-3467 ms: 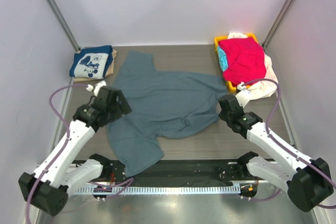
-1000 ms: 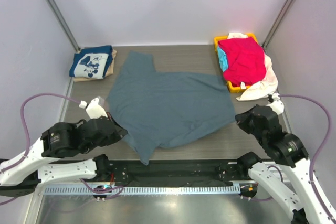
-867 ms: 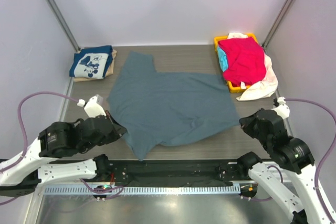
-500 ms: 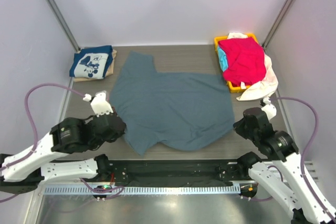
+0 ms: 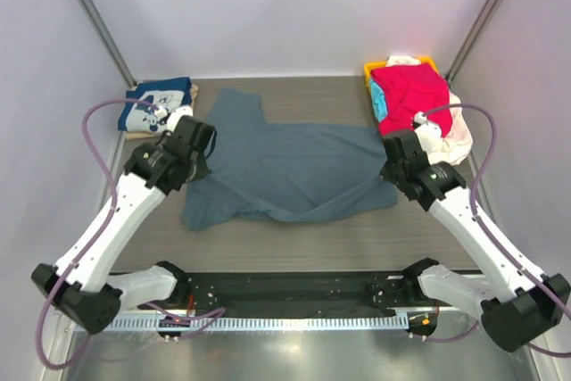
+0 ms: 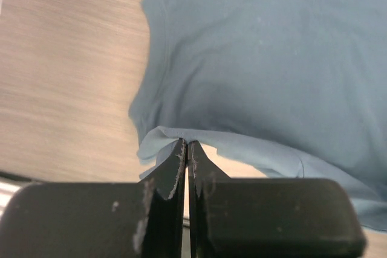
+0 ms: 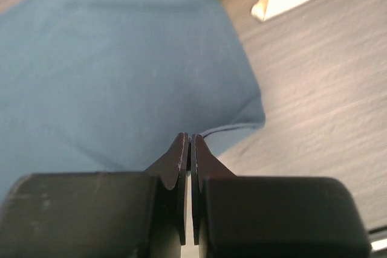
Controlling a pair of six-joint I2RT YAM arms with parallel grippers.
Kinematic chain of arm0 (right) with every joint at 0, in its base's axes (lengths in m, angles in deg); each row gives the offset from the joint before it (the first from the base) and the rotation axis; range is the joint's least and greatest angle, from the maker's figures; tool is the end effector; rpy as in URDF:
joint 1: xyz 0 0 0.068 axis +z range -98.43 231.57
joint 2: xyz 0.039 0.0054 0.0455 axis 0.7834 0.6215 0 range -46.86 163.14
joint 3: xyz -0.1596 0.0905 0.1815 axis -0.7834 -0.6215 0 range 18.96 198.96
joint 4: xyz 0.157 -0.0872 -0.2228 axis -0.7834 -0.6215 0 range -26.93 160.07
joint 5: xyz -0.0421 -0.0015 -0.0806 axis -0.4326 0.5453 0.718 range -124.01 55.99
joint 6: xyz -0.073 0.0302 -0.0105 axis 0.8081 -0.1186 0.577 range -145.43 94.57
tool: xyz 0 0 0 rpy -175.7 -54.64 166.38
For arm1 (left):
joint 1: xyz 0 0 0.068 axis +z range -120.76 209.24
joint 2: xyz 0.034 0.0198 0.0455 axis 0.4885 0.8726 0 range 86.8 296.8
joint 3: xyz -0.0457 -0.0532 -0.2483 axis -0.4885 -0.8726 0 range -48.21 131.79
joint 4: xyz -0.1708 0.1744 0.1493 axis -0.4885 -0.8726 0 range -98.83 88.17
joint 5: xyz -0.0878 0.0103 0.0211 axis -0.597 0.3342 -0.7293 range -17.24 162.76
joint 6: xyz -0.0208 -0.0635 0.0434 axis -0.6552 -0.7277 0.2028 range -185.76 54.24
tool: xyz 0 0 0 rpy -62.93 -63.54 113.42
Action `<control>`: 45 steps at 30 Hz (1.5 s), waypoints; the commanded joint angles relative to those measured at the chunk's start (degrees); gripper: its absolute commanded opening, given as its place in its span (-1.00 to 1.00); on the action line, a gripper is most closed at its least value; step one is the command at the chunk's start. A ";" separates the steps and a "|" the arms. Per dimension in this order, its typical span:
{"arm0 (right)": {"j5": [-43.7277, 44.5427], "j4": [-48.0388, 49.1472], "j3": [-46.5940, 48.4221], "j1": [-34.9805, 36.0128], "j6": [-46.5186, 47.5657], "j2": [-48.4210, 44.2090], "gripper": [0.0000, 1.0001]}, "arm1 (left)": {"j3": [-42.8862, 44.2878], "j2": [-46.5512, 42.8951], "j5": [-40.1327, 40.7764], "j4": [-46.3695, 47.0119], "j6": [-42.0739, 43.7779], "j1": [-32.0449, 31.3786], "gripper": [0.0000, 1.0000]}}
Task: Fold and stack the t-shirts
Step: Fold the tshirt
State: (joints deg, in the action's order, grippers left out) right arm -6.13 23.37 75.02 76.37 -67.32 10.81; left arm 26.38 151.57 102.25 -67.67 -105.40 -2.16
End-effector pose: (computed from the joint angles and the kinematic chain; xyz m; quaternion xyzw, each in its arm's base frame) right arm 0.2398 0.0754 0.2755 0.2196 0.8842 0.0018 0.4123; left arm 0.2273 -0.0992 0.3329 -0.1406 0.9171 0.0340 0.3714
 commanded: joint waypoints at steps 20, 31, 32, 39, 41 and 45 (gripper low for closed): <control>-4.41 17.35 18.54 -14.25 8.22 36.01 0.34 | 34.26 47.54 -14.38 0.73 13.10 21.12 -0.34; -13.87 19.97 -4.61 -14.87 3.40 15.92 0.87 | -6.34 12.52 -18.86 18.45 -1.90 21.20 0.67; -15.21 20.59 -10.12 -14.95 2.44 11.89 0.87 | -13.26 7.00 -20.25 19.69 -3.24 21.12 0.63; -23.84 24.81 -28.27 -14.86 -6.97 -1.31 0.83 | -35.64 -10.72 -21.68 29.01 -11.69 21.12 0.50; -22.79 25.16 -29.68 -14.87 -7.50 -2.21 0.82 | -39.93 -10.81 -21.59 31.11 -12.13 21.20 0.50; -20.24 26.56 -30.12 -14.95 -6.80 -0.90 0.80 | -45.49 -11.94 -21.06 36.48 -13.19 21.29 0.51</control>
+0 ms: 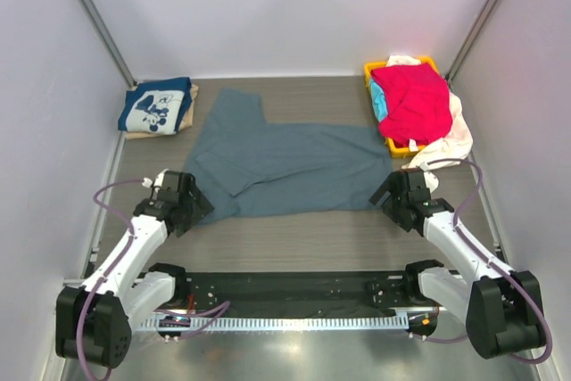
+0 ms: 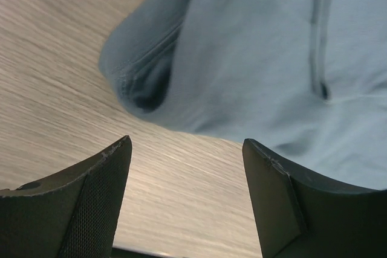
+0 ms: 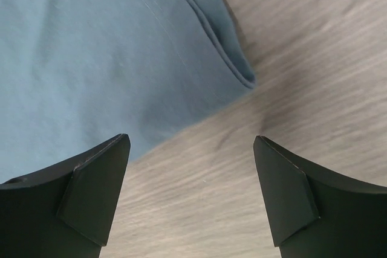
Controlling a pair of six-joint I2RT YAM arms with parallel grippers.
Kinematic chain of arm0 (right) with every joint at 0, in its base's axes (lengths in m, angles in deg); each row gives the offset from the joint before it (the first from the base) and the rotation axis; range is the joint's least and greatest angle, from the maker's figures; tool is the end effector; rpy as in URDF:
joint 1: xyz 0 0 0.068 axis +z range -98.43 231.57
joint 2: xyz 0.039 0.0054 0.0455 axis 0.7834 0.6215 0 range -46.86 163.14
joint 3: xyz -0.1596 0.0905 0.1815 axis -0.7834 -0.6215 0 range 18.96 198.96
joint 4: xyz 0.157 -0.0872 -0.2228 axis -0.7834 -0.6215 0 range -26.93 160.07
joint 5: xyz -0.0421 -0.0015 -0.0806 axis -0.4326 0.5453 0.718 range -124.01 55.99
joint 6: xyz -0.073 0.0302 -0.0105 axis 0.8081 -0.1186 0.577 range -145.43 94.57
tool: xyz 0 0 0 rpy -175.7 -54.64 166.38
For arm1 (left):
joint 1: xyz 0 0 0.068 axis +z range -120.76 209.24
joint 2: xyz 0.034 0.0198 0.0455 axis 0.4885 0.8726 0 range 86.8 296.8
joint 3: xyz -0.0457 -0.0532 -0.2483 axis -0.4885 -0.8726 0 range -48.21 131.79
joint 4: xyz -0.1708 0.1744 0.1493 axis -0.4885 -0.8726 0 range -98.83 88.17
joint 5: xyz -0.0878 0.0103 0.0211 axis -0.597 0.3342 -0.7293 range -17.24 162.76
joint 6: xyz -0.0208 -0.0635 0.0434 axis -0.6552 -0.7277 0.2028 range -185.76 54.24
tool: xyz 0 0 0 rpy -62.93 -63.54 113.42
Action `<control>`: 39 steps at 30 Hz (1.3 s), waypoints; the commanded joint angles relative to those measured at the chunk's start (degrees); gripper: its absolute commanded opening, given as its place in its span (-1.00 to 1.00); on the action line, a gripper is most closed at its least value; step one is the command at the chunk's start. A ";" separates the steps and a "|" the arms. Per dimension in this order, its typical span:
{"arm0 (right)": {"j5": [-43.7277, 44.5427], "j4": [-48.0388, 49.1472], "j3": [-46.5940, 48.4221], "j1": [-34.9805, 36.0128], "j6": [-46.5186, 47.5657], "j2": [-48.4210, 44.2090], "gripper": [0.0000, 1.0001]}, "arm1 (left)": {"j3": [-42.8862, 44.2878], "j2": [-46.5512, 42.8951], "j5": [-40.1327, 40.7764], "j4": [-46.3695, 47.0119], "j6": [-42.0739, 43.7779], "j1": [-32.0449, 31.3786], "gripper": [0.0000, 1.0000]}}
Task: Fold and stack the t-shirts
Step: Fold the tshirt
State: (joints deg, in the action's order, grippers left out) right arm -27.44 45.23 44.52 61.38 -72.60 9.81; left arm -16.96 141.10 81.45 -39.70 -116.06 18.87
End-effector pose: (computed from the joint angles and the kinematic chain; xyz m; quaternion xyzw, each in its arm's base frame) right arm 0.2242 0.0308 0.1148 0.3217 0.8989 0.0913 0.2831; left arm 0.2152 -0.0289 0.1405 -0.3474 0.9007 -0.0631 0.2531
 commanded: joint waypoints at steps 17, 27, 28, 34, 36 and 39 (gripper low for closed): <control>3.98 12.98 0.89 -0.66 0.07 9.34 -0.45 | -2.86 4.22 3.27 14.83 2.49 6.24 -0.33; 3.53 9.55 0.81 -0.66 -0.28 6.18 -0.98 | 0.75 3.90 3.96 10.81 3.99 13.18 -1.00; 3.97 8.68 0.81 -0.66 -0.46 4.35 -0.98 | 0.83 2.66 4.49 9.06 3.90 13.27 -0.99; 5.21 1.73 0.54 -0.66 -3.70 -2.34 -0.98 | 3.29 -6.65 8.53 1.93 1.88 14.33 -0.99; 4.33 -0.03 -0.07 -0.66 -4.41 -4.54 -0.98 | 3.82 -7.80 8.72 0.43 1.09 14.41 -0.99; 1.88 -1.61 -1.04 -0.66 -5.55 -6.39 -0.97 | 5.49 -9.83 8.19 -2.38 -0.05 14.33 -1.00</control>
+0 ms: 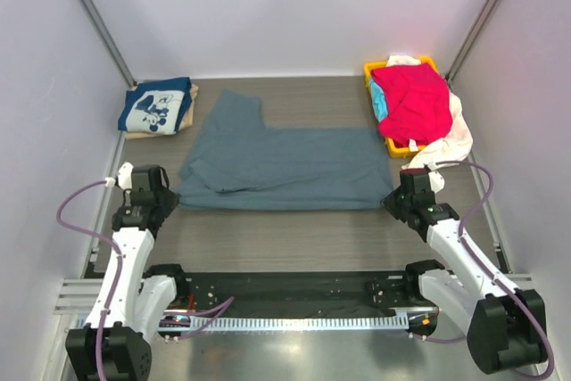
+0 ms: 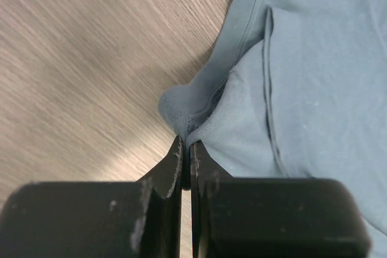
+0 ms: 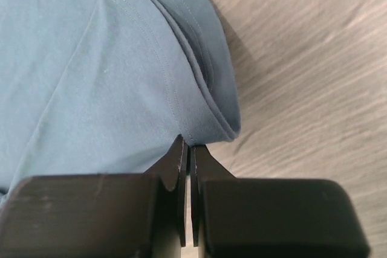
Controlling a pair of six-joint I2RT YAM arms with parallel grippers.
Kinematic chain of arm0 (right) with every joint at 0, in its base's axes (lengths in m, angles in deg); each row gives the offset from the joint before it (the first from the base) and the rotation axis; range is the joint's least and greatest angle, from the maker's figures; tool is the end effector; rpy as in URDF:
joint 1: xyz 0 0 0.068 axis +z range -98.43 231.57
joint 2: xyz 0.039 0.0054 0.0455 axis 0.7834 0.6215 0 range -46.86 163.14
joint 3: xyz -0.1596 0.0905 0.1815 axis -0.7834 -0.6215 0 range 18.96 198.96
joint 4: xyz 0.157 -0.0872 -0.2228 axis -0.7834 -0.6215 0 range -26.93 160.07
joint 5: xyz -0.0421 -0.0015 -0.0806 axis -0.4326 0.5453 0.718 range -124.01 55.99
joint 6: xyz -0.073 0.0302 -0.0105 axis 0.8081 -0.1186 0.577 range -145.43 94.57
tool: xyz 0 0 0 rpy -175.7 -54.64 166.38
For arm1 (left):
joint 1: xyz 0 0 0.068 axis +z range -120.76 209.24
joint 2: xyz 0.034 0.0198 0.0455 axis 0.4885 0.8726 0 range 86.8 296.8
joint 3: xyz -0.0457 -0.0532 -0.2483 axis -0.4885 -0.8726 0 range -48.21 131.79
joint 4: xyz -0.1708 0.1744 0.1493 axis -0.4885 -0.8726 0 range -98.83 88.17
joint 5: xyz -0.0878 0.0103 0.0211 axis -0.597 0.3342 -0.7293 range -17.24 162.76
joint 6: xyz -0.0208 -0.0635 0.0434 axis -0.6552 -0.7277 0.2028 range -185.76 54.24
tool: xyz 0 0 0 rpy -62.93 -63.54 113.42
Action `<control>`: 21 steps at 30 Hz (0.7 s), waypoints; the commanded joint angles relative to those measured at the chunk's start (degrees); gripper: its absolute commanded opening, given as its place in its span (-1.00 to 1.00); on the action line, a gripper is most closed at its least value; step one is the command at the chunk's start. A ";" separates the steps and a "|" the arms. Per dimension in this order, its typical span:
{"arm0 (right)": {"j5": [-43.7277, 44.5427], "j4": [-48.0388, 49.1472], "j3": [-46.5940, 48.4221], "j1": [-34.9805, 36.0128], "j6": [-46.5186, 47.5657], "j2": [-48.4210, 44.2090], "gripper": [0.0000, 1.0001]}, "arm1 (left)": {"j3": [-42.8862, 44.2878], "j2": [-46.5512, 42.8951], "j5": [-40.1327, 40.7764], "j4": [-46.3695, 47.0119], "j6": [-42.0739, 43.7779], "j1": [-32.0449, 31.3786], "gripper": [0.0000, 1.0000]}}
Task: Fold and stack the t-shirts
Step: Fold the tshirt
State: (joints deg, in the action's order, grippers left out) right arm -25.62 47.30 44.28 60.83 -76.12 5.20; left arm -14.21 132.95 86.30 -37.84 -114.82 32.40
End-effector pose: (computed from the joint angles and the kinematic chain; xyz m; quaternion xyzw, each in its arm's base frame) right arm 0.2271 0.0268 0.1333 0.3547 0.8662 0.1130 0.3333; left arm 0.2181 0.0281 0.1896 -0.4460 0.8144 -0.0368 0.3694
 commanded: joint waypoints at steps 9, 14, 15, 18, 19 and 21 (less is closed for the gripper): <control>-3.71 -10.45 0.16 -0.20 -2.65 -8.19 -0.49 | 7.92 -5.54 -8.41 -12.50 -2.89 0.88 -0.65; -5.22 -14.41 5.43 -0.12 -0.72 -11.62 0.62 | 9.59 -8.36 -12.92 -12.25 -0.69 0.80 0.18; -4.70 -14.76 6.22 -0.12 0.24 -11.88 0.64 | 11.51 -7.92 -12.84 -12.24 0.27 0.80 0.21; -4.08 -14.77 9.39 -0.12 3.22 -11.54 0.67 | 13.63 -3.80 -12.84 -8.92 3.87 0.80 0.30; -4.16 -14.68 10.70 -0.12 3.93 -11.19 0.67 | 13.90 0.65 -13.19 -4.55 4.40 0.71 0.32; -4.95 -13.10 11.41 -0.03 5.08 -9.69 0.66 | 16.69 7.34 -15.12 -1.10 3.89 0.19 0.32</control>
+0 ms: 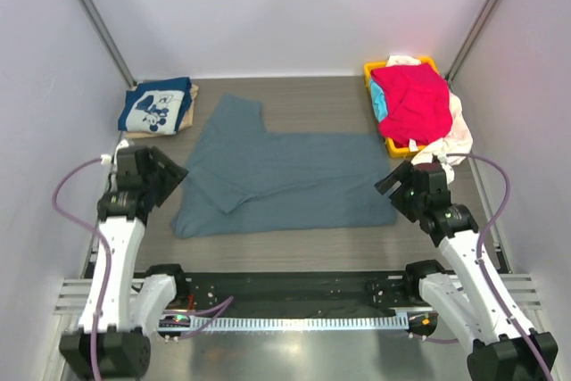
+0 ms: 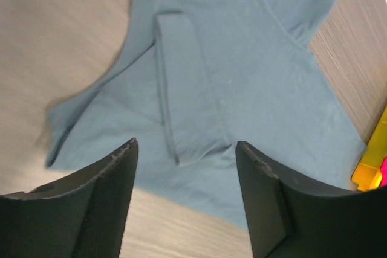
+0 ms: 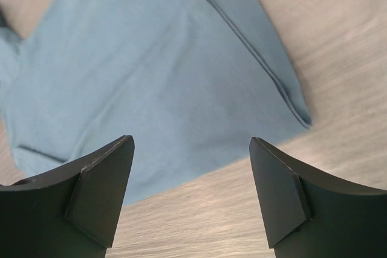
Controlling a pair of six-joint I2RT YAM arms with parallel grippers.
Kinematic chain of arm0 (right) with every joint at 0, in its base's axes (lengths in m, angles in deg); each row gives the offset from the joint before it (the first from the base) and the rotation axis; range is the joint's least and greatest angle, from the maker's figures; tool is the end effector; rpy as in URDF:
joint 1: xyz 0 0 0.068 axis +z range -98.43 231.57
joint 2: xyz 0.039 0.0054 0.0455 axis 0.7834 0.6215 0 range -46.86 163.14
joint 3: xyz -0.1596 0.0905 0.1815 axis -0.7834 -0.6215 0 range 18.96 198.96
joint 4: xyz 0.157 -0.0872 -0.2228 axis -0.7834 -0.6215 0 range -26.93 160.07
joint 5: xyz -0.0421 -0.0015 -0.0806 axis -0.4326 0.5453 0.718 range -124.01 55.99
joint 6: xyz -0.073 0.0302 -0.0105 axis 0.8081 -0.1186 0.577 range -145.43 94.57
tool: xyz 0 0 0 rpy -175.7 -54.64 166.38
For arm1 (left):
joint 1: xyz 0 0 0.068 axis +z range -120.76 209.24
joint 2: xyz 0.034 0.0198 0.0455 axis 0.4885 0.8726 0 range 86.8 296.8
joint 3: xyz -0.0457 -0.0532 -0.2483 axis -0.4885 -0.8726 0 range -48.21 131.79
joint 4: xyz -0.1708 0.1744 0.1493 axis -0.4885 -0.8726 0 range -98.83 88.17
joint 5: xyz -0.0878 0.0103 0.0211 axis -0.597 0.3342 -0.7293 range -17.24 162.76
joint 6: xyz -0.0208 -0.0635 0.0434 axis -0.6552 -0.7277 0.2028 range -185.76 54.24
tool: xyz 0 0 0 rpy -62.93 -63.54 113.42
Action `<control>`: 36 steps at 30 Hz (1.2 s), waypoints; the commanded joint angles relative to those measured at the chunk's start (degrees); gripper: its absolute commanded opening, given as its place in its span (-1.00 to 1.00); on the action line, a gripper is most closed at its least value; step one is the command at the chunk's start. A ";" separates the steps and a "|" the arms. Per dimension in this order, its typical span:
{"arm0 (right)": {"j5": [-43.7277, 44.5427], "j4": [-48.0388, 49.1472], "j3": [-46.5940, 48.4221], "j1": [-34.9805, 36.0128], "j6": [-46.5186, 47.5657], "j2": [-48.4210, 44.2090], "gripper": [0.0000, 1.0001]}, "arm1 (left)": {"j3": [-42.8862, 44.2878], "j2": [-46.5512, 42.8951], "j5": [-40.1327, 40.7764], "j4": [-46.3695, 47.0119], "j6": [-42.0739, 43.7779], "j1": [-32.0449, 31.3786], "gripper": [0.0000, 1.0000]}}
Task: Fold and stack the t-shirts
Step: Fold the tshirt
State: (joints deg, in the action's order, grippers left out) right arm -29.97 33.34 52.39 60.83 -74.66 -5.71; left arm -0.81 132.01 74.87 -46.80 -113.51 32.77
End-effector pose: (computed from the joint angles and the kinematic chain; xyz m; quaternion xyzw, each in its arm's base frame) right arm 0.2093 0.0292 0.2005 0.3278 0.8612 0.1607 0.3535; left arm 0.2176 0.0159 0.2635 -0.4031 0.8227 -0.1350 0.3773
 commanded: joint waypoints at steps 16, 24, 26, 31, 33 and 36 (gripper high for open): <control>-11.23 1.57 3.49 0.32 14.16 -4.04 0.71 | 70.70 80.45 0.97 7.89 17.42 -10.30 0.36; -14.58 1.93 6.56 0.32 15.65 -2.13 0.79 | 89.27 96.46 -1.76 4.63 19.97 -9.07 0.40; -14.75 2.27 7.26 0.32 16.10 -1.16 0.81 | 89.89 98.22 -3.93 5.59 19.71 -8.63 0.43; -15.72 4.30 7.18 0.32 16.45 1.04 0.83 | 91.47 101.21 -6.06 6.83 20.24 -8.28 0.54; -15.81 5.18 7.09 0.32 16.54 1.92 0.83 | 91.73 102.26 -6.33 6.83 20.06 -8.19 0.56; -16.16 6.23 6.74 0.32 16.71 3.76 0.83 | 91.47 103.32 -7.64 6.91 19.27 -8.19 0.57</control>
State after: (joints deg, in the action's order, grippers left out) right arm -44.68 36.48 57.44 60.85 -59.29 -2.78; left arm 88.06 235.11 70.34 -40.31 -94.86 24.42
